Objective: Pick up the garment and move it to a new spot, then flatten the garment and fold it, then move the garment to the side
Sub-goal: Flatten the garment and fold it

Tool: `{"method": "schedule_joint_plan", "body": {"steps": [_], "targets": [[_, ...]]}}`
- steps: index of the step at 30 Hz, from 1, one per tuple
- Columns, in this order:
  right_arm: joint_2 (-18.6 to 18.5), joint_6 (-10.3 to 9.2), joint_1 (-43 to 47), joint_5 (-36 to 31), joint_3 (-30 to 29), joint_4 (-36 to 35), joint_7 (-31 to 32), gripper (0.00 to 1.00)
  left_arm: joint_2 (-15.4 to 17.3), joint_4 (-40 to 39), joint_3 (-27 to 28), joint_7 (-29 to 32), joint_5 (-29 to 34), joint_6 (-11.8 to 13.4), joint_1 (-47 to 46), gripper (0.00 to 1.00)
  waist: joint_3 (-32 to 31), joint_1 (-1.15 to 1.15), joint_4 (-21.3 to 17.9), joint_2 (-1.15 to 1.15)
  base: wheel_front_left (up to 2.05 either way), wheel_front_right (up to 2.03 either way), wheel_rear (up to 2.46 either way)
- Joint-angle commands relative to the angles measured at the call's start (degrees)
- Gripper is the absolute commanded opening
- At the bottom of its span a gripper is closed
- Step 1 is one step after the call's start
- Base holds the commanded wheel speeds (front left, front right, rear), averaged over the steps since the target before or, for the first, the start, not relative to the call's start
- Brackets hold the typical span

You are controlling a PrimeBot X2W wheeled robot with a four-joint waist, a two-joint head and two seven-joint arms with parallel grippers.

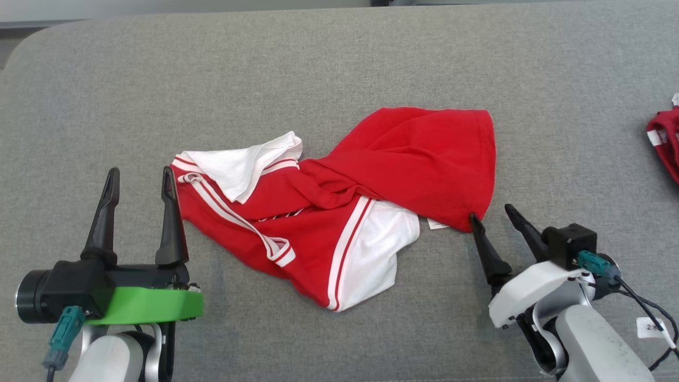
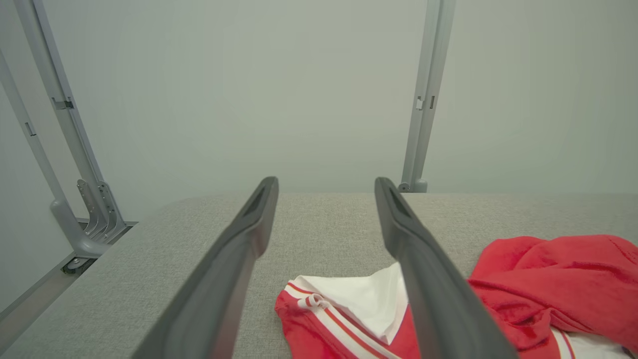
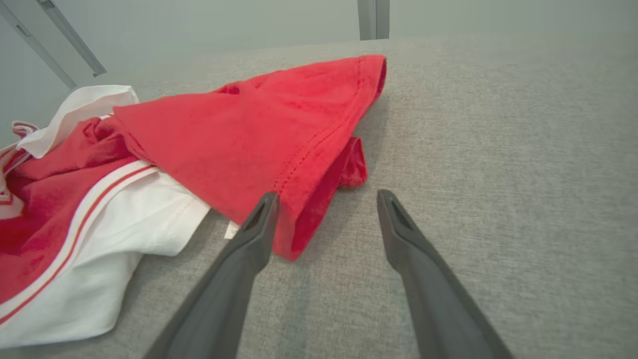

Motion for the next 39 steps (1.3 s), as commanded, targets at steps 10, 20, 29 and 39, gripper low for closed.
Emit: {"method": "schedule_joint_plan", "body": {"steps": [10, 20, 29, 39], "targets": [[-2.7, -0.02, -6.5, 4.7, 6.1, 4.9, -2.8, 0.0, 0.7, 1.8, -0.8, -0.3, 0.9, -1.7, -2.5, 1.0, 1.5, 0.0, 1.5, 0.0, 0.0, 0.0, 0.0], [-6.5, -0.02, -4.2, 5.5, 2.0, -10.5, 0.8, 0.0, 1.8, 0.4, 0.4, -0.4, 1.1, -0.8, -1.7, 1.0, 1.1, 0.0, -1.0, 0.0, 0.0, 0.0, 0.0], [-5.2, -0.02, -0.4, 12.4, -8.3, -26.9, 10.9, 0.0, 2.5, -1.0, 0.7, -0.3, 1.4, -0.4, -2.8, 1.0, 2.5, 0.0, -2.5, 0.0, 0.0, 0.0, 0.0], [-6.4, -0.01, -6.3, 14.6, -13.2, -17.4, 14.1, 0.0, 1.5, -1.0, -0.5, -0.3, 1.5, -1.2, -5.4, 1.0, 5.8, 0.0, -1.1, 0.0, 0.0, 0.0, 0.0]]}}
